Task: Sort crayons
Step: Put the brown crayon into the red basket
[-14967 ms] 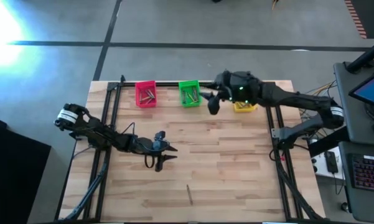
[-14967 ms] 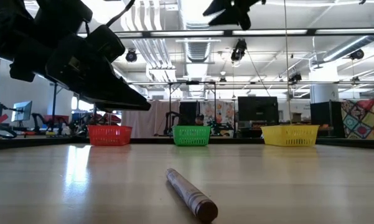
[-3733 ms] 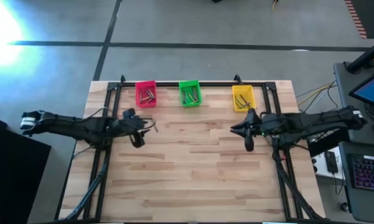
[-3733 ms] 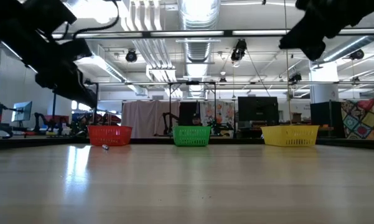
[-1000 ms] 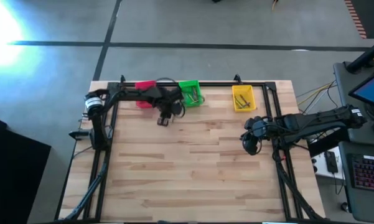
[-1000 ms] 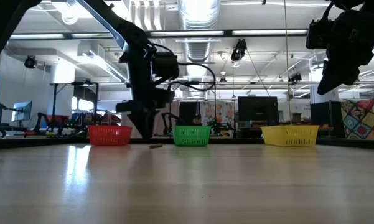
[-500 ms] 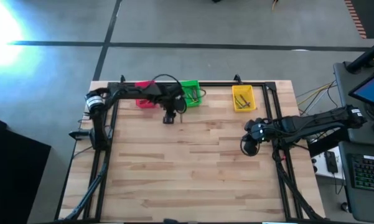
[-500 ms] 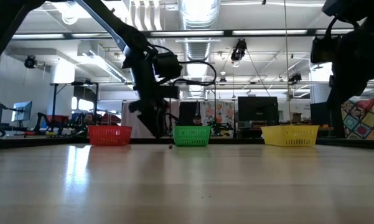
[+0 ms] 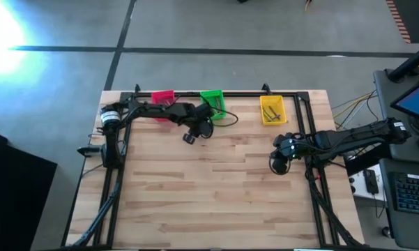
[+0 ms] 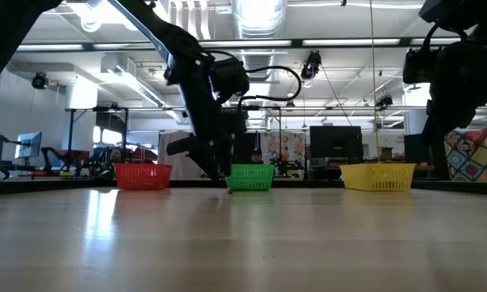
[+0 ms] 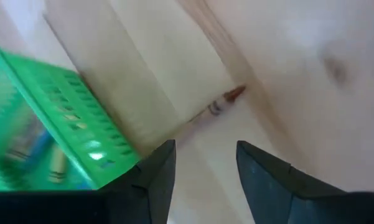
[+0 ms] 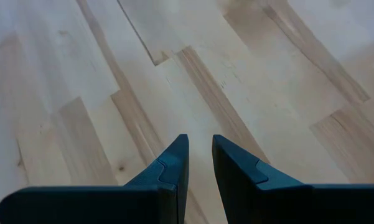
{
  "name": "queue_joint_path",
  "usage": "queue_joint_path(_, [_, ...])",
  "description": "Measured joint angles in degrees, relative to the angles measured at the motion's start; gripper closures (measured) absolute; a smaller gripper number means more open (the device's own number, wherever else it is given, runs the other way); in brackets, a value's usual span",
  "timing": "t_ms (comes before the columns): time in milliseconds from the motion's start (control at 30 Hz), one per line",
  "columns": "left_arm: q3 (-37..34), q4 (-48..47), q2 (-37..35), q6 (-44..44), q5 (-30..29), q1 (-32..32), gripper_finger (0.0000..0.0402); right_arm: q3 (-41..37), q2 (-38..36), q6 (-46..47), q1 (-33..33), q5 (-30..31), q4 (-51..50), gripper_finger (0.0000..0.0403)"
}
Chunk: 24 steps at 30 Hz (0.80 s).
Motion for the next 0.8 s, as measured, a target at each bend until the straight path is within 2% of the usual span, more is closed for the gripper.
queue_joint_path(100, [0.0,0.7,0.2,8.2,-5.5,-0.7,0.025,0.0,0.0,0.0,0.0,-0.4,0.0,0.0339])
queue_joint_path(200, [0.7,0.9,1.5,12.7,-9.3,-0.5,0.0251,0.0,0.0,0.0,0.0,-0.4,0.0,0.0339])
queue_joint_path(400, [4.6,-1.1,6.8,15.6,-10.3,-0.9,0.0251,0.0,0.0,0.0,0.0,-0.4,0.2,0.0339])
queue_joint_path(667, [19.3,-17.9,15.7,13.5,-11.2,-1.3,0.0254,0.0,0.0,-0.1,0.0,0.1,0.3,0.0339])
queue_joint_path(800, [25.1,-22.3,18.1,13.4,-9.5,-1.2,0.0275,0.0,0.0,-0.5,0.0,0.1,0.3,0.0339])
